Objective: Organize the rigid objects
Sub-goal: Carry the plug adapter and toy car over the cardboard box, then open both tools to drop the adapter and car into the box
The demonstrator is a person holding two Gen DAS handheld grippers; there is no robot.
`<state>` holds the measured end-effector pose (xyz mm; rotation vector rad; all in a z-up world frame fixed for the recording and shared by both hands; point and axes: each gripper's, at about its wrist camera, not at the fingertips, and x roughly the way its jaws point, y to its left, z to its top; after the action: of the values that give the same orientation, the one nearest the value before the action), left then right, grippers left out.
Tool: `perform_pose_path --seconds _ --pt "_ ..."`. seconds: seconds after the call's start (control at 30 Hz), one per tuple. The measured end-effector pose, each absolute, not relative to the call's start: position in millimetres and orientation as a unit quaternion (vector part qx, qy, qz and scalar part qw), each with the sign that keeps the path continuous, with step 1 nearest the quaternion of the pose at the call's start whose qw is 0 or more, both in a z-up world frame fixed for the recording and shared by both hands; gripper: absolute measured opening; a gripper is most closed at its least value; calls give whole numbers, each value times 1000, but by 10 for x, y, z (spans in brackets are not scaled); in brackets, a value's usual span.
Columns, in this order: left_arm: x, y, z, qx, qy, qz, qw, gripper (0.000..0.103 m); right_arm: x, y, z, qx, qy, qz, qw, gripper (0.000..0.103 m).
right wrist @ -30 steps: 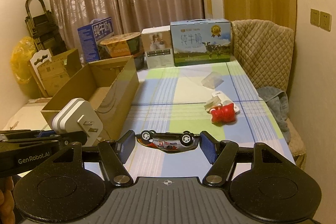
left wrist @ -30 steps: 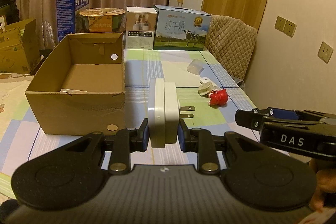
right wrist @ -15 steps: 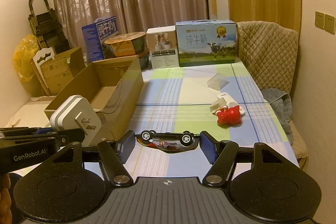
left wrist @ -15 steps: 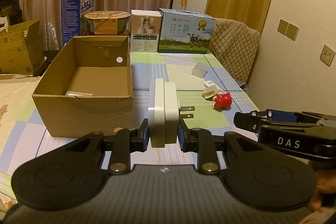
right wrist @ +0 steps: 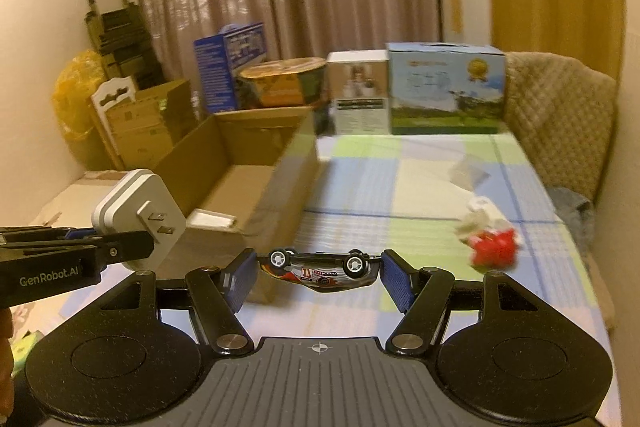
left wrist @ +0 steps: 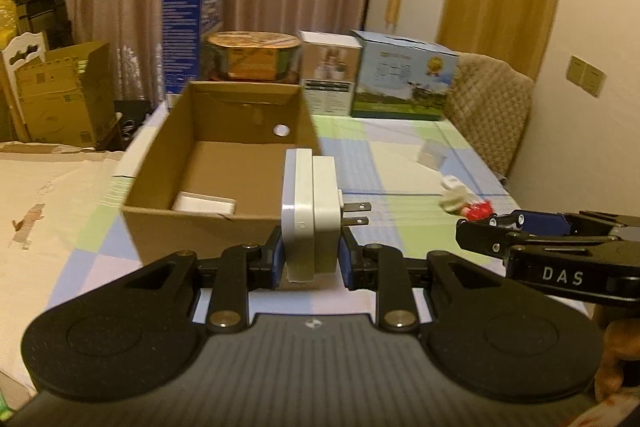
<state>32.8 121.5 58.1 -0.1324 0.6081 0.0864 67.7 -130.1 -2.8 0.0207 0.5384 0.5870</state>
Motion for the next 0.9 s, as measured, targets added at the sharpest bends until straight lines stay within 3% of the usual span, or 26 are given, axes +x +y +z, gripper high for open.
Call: perform_pose_path --seconds 0.43,0.9 --pt "1248 2231 611 -37 316 53 947 23 1495 -214 84 -33 259 367 893 64" --pt "2358 2692 28 -28 377 34 925 23 2403 553 -351 -106 290 407 860 64"
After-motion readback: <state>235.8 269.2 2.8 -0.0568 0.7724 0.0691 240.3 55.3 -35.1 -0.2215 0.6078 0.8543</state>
